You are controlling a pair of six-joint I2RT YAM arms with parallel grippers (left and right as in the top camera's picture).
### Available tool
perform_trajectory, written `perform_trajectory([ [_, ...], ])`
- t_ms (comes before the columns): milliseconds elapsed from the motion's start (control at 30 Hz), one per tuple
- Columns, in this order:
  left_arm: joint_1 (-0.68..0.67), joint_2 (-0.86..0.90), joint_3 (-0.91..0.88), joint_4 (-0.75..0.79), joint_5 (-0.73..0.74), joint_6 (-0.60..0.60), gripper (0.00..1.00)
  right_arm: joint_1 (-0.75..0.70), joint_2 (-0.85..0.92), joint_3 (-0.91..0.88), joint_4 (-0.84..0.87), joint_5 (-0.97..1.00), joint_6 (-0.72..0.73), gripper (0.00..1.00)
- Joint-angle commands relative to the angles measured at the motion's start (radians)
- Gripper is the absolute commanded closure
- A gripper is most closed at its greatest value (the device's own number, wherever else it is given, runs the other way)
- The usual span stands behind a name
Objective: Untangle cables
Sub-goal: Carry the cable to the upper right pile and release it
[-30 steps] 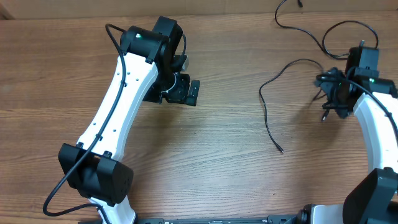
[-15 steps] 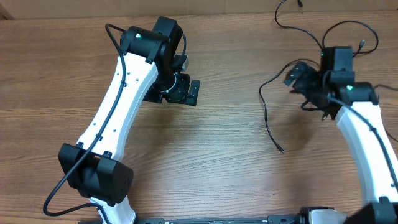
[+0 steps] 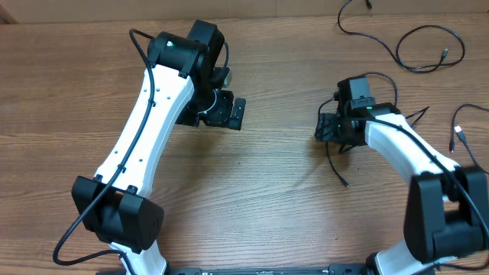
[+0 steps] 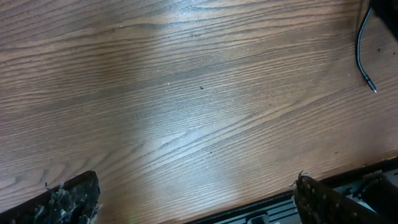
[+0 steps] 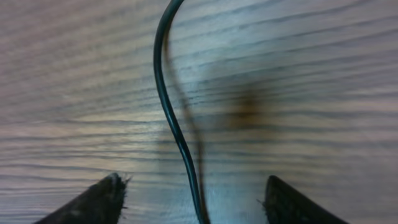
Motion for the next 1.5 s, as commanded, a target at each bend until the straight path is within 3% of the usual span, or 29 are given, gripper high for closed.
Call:
perform_trajectory([
  [0,-0.006,-0.030,0.014,-0.002,0.009,-0.010,0.00,-0.001,0.047,-0.002,0.022,-0.021,-0.058,0.39],
  [33,-0.006,-0.030,0.014,-0.002,0.009,-0.010,0.00,-0.001,0.055,-0.002,0.025,-0.021,-0.058,0.46],
  [67,-0.006,-0.030,0.014,-0.002,0.009,-0.010,0.00,-0.001,0.064,-0.002,0.032,-0.016,-0.058,0.59],
  [167,-0.006,-0.030,0.014,-0.002,0.009,-0.010,0.00,-0.001,0.066,-0.002,0.059,0.020,-0.058,0.73],
  [200,-0.006,-0.030,0.014,-0.002,0.009,-0.010,0.00,-0.002,0.066,-0.002,0.082,0.067,-0.057,0.87],
  [267,-0.006,-0.030,0.014,-0.002,0.009,-0.010,0.00,-0.009,0.066,-0.002,0.122,0.162,-0.050,0.96],
  [433,-0.006,-0.030,0.014,-0.002,0.009,-0.010,0.00,-0.065,0.066,0.008,0.171,0.386,-0.050,0.96],
  [600,-0.006,-0.030,0.014,-0.002,0.009,-0.010,0.00,-0.126,0.064,0.069,0.149,0.359,-0.086,0.96],
  [633,-0.006,-0.030,0.014,-0.002,0.009,-0.010,0.00,-0.126,0.063,0.116,0.094,0.306,-0.127,0.57],
  [667,-0.006,-0.030,0.014,-0.002,0.009,-0.010,0.00,-0.120,0.062,0.153,0.056,0.272,-0.132,0.48],
  [767,-0.006,-0.030,0.014,-0.002,0.009,-0.010,0.00,-0.092,0.058,0.261,-0.035,0.226,-0.123,0.45],
  [800,-0.006,-0.030,0.014,-0.002,0.009,-0.010,0.00,-0.072,0.052,0.321,-0.073,0.227,-0.123,0.09],
  [833,-0.006,-0.030,0.014,-0.002,0.009,-0.010,0.00,-0.060,0.047,0.362,-0.095,0.228,-0.102,0.00],
  [1000,-0.006,-0.030,0.014,-0.002,0.009,-0.010,0.00,-0.043,-0.018,0.550,-0.202,0.242,0.058,0.00],
  [1167,-0.006,-0.030,0.014,-0.002,0.009,-0.010,0.00,-0.044,-0.199,0.657,-0.217,0.288,0.080,0.00],
  [1300,-0.006,-0.030,0.014,-0.002,0.009,-0.010,0.00,-0.047,-0.373,0.669,-0.097,0.290,0.080,0.00],
  [1467,-0.006,-0.030,0.014,-0.002,0.009,-0.010,0.00,-0.047,-0.509,0.669,0.170,0.286,0.079,0.00],
])
